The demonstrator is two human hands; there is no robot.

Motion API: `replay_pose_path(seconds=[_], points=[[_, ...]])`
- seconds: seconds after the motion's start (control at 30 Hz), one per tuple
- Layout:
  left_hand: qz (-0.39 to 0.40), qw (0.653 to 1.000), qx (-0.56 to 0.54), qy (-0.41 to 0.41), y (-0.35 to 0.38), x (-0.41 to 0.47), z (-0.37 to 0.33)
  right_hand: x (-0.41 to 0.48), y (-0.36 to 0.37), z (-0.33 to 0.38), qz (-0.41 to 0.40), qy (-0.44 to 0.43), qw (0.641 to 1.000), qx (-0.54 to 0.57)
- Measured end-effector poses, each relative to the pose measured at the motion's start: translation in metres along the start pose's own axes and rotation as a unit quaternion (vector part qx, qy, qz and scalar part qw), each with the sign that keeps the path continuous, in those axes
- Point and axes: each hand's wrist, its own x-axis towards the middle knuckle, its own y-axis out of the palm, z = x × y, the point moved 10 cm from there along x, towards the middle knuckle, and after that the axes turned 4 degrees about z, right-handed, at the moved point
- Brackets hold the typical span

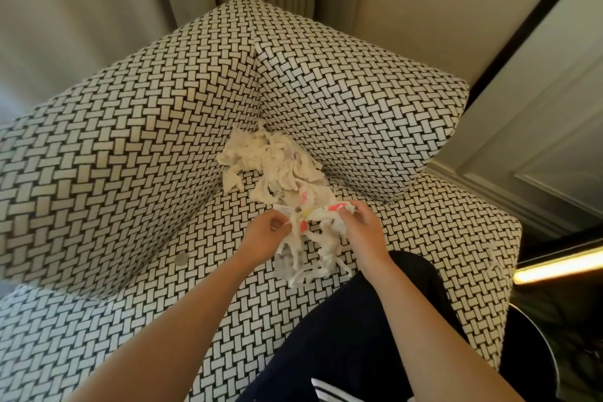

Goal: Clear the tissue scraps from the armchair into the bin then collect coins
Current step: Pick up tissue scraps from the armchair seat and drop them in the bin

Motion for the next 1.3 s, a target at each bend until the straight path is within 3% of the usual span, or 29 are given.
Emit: replay_pose_path(seconds=[0.2, 0.33, 0.7, 1.1, 1.3], points=[[0.060, 0.997, -0.024, 0.040, -0.010, -0.004, -0.020, -0.003, -0.008, 0.006, -0.025, 0.004, 0.995, 0.101], [0.053, 0.996, -0.025, 0.073, -0.025, -0.003, -0.041, -0.008, -0.012, 0.013, -0.011, -0.003, 0.991, 0.137], [0.018, 0.976, 0.010, 0.215, -0.012, -0.011, -0.163, -0.025, -0.082, 0.064, -0.034, -0.077, 0.995, 0.053], [0.084, 0.956, 0.002, 0.280, 0.098, -0.032, -0.293, -0.070, -0.223, 0.082, -0.178, -0.111, 0.977, 0.036], [0.188, 0.955, -0.021, 0.228, 0.194, -0.051, -0.313, -0.101, -0.297, 0.043, -0.242, -0.069, 0.965, 0.070]])
